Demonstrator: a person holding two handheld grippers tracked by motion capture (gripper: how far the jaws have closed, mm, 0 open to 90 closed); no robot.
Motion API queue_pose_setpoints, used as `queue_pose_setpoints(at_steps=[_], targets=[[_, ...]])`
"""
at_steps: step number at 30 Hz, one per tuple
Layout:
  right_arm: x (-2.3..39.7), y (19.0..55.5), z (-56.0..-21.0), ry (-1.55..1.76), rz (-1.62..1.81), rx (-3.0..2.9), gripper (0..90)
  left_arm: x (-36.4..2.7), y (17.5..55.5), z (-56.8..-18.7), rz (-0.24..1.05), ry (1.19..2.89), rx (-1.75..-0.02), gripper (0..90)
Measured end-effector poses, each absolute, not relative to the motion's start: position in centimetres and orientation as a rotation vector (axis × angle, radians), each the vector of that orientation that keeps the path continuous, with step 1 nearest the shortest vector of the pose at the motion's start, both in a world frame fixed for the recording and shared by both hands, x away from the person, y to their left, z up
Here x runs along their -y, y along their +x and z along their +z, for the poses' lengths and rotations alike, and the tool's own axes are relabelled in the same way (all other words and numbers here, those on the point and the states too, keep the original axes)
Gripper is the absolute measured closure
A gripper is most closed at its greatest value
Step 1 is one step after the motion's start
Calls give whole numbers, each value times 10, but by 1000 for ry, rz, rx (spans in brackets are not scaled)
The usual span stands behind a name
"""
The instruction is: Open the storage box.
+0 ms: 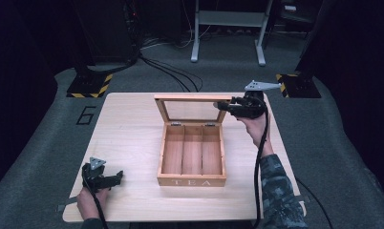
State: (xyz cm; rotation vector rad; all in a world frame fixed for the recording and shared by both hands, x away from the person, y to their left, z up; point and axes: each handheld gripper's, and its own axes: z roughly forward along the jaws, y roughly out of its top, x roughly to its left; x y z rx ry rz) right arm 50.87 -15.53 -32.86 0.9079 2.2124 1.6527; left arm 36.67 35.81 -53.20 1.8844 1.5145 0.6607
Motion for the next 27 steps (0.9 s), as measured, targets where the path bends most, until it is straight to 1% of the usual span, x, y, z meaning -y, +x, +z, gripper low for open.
queue_pose_setpoints(at_steps=[27], targets=[[156,513,-327,922,1659,-2213,535,-358,367,-532,663,1876,-1517,56]])
